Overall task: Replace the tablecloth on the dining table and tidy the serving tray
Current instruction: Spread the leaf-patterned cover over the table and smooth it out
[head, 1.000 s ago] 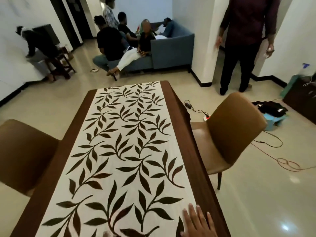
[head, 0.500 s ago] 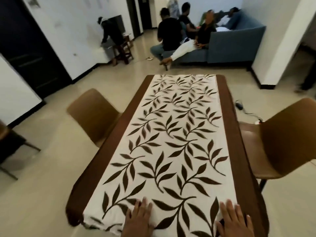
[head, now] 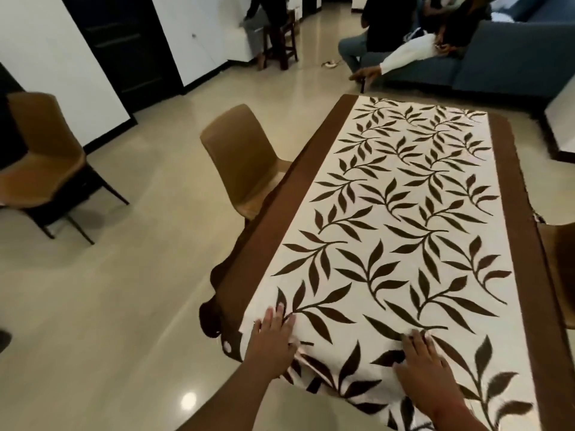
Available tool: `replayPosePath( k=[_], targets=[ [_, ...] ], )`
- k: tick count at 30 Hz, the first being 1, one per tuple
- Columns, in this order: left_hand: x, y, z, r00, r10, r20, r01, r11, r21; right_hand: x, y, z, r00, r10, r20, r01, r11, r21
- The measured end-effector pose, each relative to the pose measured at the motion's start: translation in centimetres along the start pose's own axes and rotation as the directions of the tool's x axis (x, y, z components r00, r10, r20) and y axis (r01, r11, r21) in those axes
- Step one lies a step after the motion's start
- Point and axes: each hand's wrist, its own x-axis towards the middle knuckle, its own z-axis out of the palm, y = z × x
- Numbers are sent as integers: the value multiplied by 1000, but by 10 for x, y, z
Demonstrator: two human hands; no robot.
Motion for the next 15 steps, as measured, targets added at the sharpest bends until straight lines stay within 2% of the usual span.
replayPosePath(
  k=[4,8,15],
  targets=[
    [-6,-53,4,999,24,-25,-23,999,44,6,-77,8,999,-42,33,43,999,-23],
    [-7,-95,7,995,87,-56,-83,994,64,8,-129,15,998,-15,55,18,999,-43],
    [-8,-135,16,991,126,-31,-124,990,73,7,-146,26,997,29,65,-25,997,-69]
  ],
)
